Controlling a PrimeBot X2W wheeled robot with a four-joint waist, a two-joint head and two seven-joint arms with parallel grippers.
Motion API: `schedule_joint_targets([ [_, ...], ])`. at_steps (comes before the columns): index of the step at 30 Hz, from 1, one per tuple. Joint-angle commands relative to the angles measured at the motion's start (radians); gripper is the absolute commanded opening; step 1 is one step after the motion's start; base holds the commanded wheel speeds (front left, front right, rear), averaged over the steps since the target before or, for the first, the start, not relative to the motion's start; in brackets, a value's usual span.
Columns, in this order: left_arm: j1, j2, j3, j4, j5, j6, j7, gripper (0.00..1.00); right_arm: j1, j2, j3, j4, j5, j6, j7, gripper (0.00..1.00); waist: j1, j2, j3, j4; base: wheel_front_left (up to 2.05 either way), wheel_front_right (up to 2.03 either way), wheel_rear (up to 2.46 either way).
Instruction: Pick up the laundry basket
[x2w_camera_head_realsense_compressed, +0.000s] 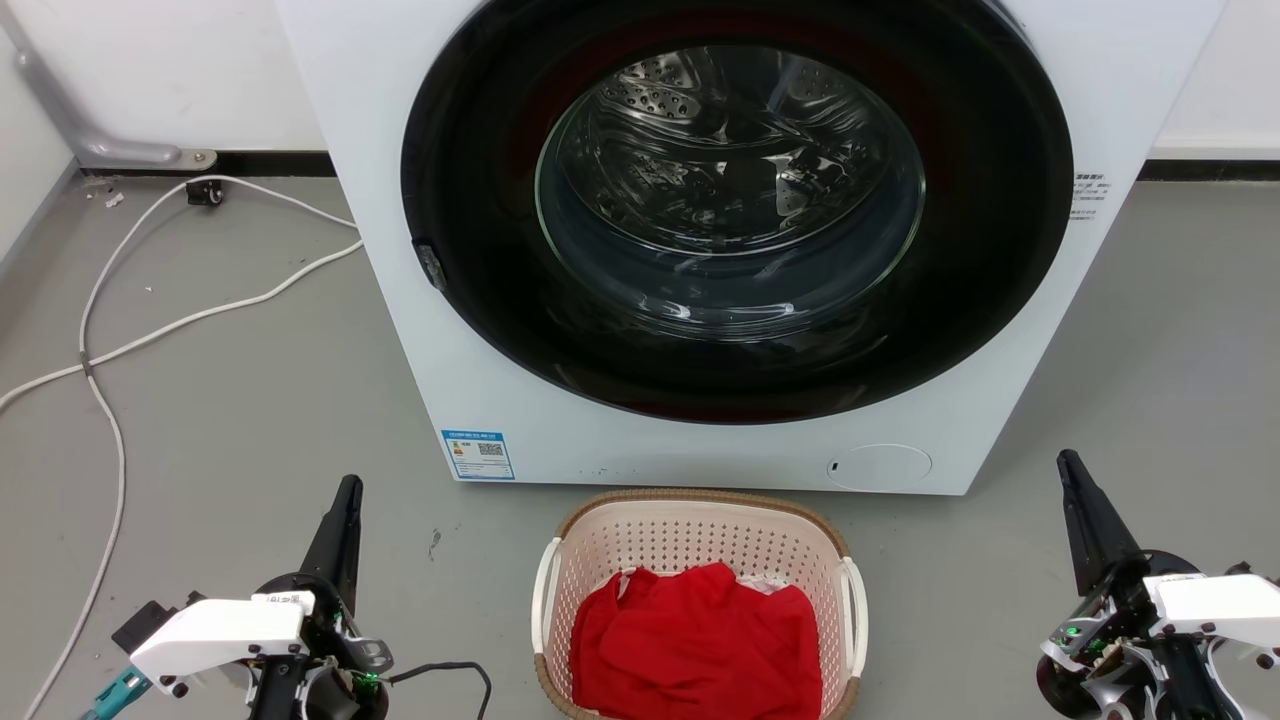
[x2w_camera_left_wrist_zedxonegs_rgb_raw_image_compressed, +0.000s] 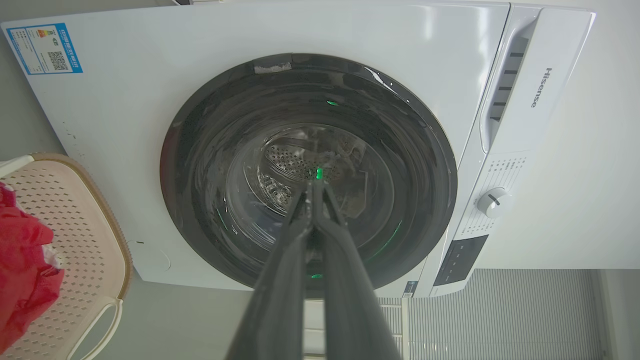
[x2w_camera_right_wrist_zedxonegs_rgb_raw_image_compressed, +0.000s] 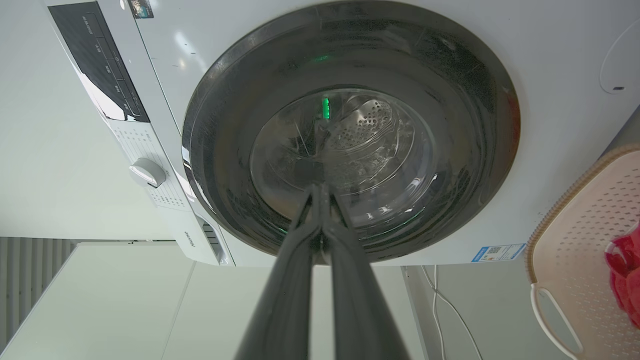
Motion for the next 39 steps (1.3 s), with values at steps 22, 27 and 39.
schedule_joint_targets([
  [22, 0.026, -0.002, -0.010, -0.011, 0.066, 0.000, -0.043, 1.00, 0.031, 0.001, 0.005, 0.001, -0.068, 0.000, -0.042, 1.00, 0.0000, 0.0000, 0.001, -0.001, 0.00, 0.00, 0.00],
  [27, 0.029, -0.002, -0.019, -0.039, 0.170, 0.004, -0.067, 1.00, 0.040, 0.001, 0.009, -0.032, -0.193, 0.000, -0.066, 1.00, 0.0000, 0.0000, 0.003, -0.001, 0.00, 0.00, 0.00],
  [39, 0.047, -0.002, -0.067, -0.101, 0.419, 0.042, -0.119, 1.00, 0.068, 0.001, 0.046, -0.106, -0.522, 0.000, -0.118, 1.00, 0.0000, 0.0000, 0.007, -0.002, 0.00, 0.00, 0.00],
])
